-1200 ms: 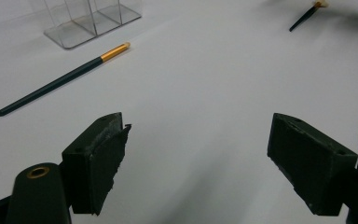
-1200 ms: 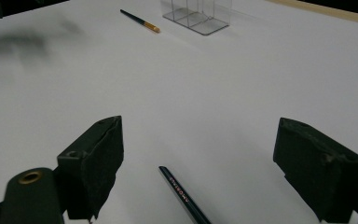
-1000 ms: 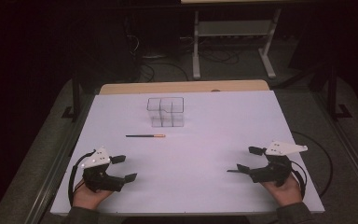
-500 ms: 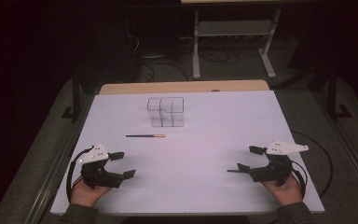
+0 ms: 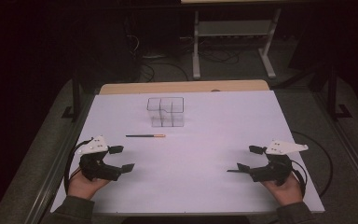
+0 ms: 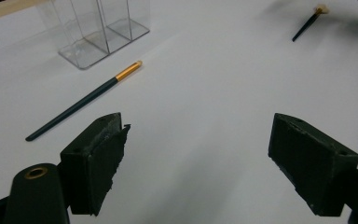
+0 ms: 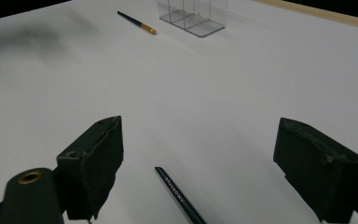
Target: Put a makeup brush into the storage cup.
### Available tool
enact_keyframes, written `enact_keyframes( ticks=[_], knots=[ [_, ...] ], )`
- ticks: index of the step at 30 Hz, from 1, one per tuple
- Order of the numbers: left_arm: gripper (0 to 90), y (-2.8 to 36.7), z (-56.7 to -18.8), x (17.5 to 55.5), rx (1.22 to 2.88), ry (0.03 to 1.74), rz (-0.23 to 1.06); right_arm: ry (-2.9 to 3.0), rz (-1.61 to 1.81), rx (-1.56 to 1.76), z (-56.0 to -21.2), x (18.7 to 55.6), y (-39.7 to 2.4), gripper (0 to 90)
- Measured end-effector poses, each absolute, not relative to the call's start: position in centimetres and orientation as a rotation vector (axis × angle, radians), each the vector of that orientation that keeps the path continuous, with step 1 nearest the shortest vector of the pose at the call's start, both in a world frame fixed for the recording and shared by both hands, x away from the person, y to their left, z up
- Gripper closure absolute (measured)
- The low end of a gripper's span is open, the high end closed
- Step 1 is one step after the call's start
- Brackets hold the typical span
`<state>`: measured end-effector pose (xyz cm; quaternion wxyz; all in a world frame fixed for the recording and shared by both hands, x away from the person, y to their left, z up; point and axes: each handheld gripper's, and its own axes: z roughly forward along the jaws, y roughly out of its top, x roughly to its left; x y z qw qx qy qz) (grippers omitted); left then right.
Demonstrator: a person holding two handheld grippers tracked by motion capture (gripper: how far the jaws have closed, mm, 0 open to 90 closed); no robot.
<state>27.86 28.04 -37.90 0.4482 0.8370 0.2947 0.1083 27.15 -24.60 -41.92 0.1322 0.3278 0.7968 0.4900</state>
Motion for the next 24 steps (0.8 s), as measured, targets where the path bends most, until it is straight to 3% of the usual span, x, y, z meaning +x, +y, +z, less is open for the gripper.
enact_keyframes(
  ticks=[24],
  knots=[
    [17.7,27.3,-34.6,32.8,2.194,0.710,0.261,2.323,1.416,0.938,-41.6,27.1,-24.5,15.0]
  ],
)
